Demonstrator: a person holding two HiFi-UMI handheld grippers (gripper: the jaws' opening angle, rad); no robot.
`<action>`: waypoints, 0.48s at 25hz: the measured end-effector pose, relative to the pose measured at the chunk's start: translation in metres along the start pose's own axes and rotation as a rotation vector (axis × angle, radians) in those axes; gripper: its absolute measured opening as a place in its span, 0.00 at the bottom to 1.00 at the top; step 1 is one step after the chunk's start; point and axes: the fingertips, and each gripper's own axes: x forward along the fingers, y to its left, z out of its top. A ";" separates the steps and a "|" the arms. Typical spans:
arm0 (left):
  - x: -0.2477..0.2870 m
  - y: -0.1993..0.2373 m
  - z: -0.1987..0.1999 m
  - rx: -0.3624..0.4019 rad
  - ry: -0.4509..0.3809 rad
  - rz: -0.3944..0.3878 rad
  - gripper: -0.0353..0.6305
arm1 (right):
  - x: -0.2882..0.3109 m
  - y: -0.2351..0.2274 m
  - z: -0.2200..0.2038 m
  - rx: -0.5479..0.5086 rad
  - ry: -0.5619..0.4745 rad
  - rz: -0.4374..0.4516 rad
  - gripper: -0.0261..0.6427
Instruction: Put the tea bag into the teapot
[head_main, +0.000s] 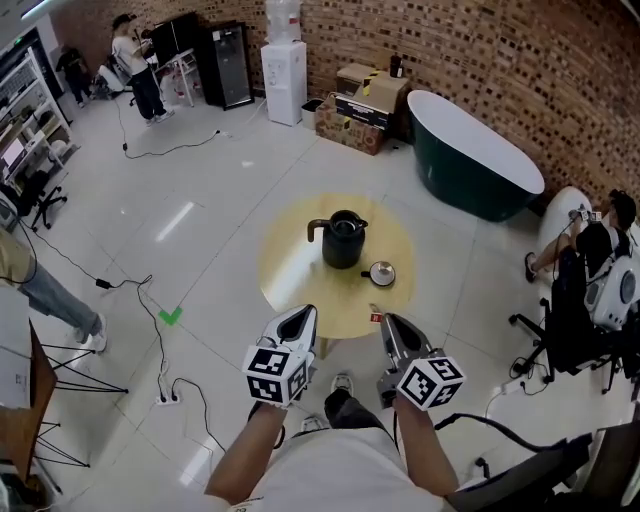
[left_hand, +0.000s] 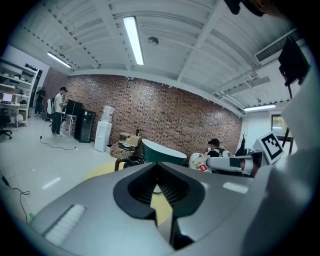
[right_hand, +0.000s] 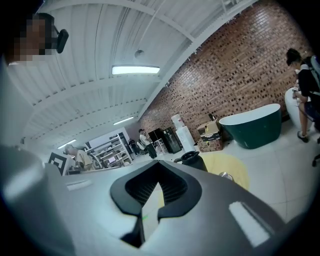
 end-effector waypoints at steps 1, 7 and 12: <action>0.006 0.003 0.002 -0.001 0.003 0.002 0.07 | 0.006 -0.004 0.002 0.002 0.002 0.002 0.04; 0.038 0.017 0.016 -0.008 0.017 0.010 0.07 | 0.040 -0.023 0.025 0.002 0.012 0.000 0.04; 0.054 0.025 0.053 0.000 0.016 0.020 0.07 | 0.067 -0.025 0.064 -0.048 0.026 -0.004 0.04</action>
